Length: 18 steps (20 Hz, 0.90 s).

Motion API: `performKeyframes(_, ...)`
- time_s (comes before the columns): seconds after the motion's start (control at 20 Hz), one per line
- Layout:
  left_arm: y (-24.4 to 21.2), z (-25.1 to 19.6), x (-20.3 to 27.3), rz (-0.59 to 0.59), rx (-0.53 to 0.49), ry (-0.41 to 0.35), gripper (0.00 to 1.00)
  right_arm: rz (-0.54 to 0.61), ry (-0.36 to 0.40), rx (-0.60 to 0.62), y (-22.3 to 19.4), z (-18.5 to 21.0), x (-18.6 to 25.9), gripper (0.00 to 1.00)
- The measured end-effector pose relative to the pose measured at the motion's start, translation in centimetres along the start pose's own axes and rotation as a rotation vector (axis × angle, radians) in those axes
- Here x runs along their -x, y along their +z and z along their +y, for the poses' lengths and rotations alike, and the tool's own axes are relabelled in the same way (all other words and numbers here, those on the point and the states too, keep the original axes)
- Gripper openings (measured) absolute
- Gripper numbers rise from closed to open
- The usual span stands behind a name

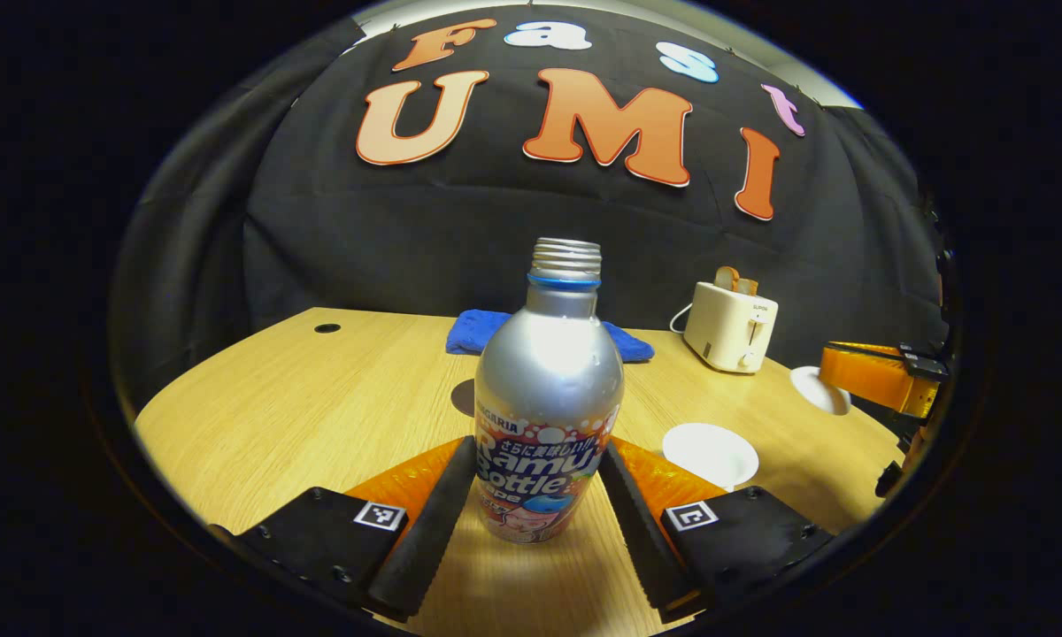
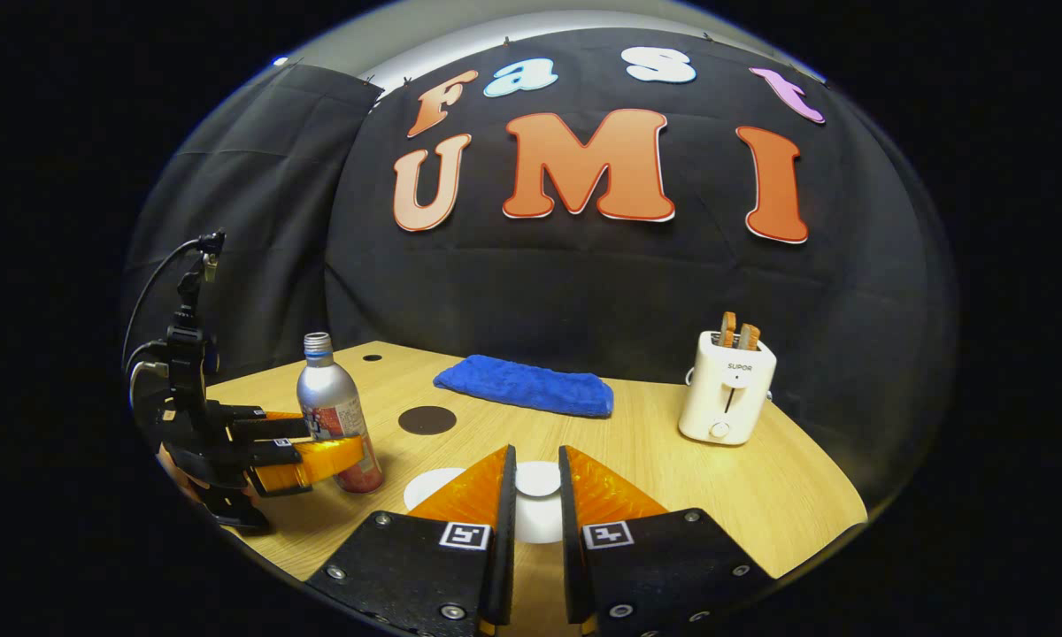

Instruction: Open the teacup lid with one hand, grasp the water bottle and pour water into the teacup with the other hand; after pouring, place the water bottle on the coaster and then close the teacup lid.

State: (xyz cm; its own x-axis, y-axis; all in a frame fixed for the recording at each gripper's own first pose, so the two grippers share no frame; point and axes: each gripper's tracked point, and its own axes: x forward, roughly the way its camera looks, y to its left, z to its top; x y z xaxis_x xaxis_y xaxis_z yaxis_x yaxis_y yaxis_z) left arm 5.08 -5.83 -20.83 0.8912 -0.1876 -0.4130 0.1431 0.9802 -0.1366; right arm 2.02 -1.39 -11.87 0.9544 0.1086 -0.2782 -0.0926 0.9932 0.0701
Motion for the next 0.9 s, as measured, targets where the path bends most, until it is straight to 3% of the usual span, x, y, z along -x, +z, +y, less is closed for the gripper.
performKeyframes(0.1, 0.4, 0.5, -0.3, 0.0, -0.022, 0.019, 0.85, -0.005, -0.02, -0.008, -0.1, -1.0, 0.6, 0.24)
performKeyframes(0.2, 0.8, 0.8, -0.4, 0.006, -0.068, 0.037, 0.91, -0.007, -0.042, -0.021, -0.3, -2.0, 0.9, 0.24)
performKeyframes(0.25, 1.1, 1.0, -0.6, 0.002, -0.099, 0.05, 0.84, -0.008, -0.048, -0.025, -0.1, -2.3, 0.7, 0.24)
performKeyframes(0.3, 1.6, 1.1, -0.6, -0.008, -0.133, 0.063, 0.85, -0.009, -0.053, -0.027, -0.1, -2.6, 0.7, 0.24)
performKeyframes(0.75, 3.3, 1.9, -0.2, -0.039, -0.525, 0.167, 0.88, -0.036, -0.113, -0.043, 0.2, -5.6, 2.4, 0.24)
performKeyframes(0.9, 4.2, 2.5, 0.2, -0.061, -0.659, 0.207, 0.84, -0.034, -0.134, -0.058, -0.1, -6.5, 2.8, 0.24)
